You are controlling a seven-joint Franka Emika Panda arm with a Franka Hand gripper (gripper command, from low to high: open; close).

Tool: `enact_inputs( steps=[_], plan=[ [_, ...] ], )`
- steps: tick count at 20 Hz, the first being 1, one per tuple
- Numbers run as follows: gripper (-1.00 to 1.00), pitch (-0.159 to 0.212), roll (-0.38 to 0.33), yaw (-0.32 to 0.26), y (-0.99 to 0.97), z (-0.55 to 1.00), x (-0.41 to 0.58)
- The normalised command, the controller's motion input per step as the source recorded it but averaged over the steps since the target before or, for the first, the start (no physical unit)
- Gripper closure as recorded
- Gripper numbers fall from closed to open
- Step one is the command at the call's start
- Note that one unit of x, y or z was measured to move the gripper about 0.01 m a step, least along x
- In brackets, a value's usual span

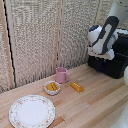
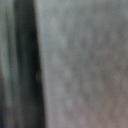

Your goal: Extend the gripper towards the air fryer handle. Grasp the air fryer handle and pull it to open the air fryer. Release the air fryer handle and move the gripper to the bread. Grasp the bread with the gripper and move it to the air fryer basket. Release the bread inside the air fryer and retract the gripper.

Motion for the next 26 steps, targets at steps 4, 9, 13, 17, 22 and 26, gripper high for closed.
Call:
enact_inputs(
  steps=[4,9,13,17,22,26],
  plan=[
    [1.0,-0.088,0.084,-0.145,0.57,0.71,-0.091],
    [1.0,-0.055,0.009,-0.102,0.71,0.67,-0.076],
    [1.0,-0.03,0.0,-0.105,0.75,0.52,-0.049],
    [1.0,-0.019,-0.001,-0.07,0.79,0.38,-0.194],
    [1.0,-0.015,-0.025,-0.013,0.83,0.28,-0.416],
    [1.0,-0.05,-0.04,0.0,0.79,0.09,-0.544]
  ],
)
